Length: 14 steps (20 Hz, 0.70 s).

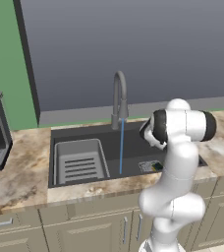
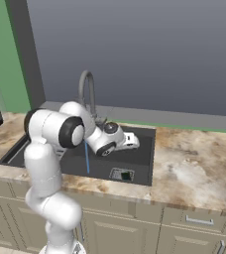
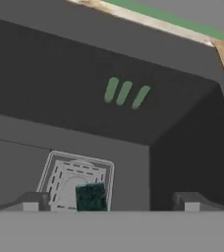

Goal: Soak the sponge with water for a few seconds and then drop it inside the sink.

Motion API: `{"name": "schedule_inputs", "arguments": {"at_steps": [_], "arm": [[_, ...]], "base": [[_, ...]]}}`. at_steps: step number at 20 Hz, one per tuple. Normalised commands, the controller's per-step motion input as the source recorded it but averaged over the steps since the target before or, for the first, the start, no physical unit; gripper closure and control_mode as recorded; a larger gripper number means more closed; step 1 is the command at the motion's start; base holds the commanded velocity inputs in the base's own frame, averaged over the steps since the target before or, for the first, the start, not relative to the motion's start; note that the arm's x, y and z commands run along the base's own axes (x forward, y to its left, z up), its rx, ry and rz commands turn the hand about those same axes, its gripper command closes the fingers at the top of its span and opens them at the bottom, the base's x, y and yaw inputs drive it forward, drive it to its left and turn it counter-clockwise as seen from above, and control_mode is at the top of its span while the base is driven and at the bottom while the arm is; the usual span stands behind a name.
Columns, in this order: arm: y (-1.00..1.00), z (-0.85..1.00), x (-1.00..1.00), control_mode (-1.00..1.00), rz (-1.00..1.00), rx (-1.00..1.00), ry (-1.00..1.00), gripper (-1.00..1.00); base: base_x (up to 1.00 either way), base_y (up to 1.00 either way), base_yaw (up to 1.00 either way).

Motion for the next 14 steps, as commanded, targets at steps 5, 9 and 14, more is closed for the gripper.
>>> {"name": "schedule_inputs", "arguments": {"at_steps": [5, 9, 14], "arm": [[-0.09, 0.83, -0.1, -1.0, -0.05, 0.02, -0.12, -1.0], [-0.05, 1.0, -0.07, -1.0, -0.04, 0.05, -0.07, -1.0], [-0.09, 0.99, -0.22, -1.0, -0.04, 0.11, -0.02, -1.0]], "base": [[0.0, 0.0, 0.0], [0.0, 0.0, 0.0], [0.0, 0.0, 0.0]]}}
